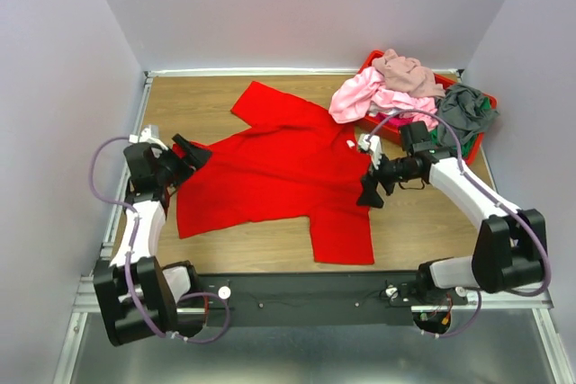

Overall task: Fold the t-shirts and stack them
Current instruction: Flatten the tshirt out

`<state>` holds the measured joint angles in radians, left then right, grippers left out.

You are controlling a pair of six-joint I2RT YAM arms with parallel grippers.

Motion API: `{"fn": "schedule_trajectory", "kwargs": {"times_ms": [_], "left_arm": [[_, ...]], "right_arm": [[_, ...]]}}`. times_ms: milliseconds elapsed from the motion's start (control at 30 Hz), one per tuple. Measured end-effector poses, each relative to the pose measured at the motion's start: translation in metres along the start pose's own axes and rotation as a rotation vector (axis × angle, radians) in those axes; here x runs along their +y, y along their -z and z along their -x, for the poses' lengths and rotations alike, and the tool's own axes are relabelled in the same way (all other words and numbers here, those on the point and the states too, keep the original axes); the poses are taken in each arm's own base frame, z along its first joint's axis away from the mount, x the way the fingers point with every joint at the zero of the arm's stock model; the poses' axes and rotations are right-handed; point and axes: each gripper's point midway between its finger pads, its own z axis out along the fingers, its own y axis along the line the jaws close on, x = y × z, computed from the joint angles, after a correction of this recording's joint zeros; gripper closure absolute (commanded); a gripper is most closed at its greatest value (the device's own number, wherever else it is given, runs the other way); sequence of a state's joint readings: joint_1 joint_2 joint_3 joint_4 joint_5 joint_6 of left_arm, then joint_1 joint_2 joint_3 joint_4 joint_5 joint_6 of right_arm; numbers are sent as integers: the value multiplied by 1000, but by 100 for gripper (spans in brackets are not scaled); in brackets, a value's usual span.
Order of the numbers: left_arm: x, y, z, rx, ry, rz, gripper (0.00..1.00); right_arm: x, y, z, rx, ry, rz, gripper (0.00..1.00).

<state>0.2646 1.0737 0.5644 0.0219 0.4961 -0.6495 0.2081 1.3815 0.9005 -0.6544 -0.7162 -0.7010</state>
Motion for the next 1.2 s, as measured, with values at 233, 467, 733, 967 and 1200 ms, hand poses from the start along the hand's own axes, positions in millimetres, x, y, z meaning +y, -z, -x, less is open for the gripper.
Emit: {"fn": "schedule_trajectory", "kwargs": {"times_ms": [233, 467, 733, 967, 1200], "left_arm": [[-12, 17, -44, 153, 80, 7, 13], [-28, 35, -83, 256, 101, 170, 25], [14, 58, -148, 392, 205, 402, 21], [37, 56, -158, 385, 247, 525, 23], [59, 42, -162, 379, 249, 624, 32]], "right_arm": [[40, -16, -15, -22, 121, 246, 22], [34, -17, -18, 8, 141, 209, 21], [21, -17, -21, 47, 109, 141, 17], [14, -17, -23, 66, 93, 103, 17], [9, -18, -27, 86, 78, 82, 17]]}}
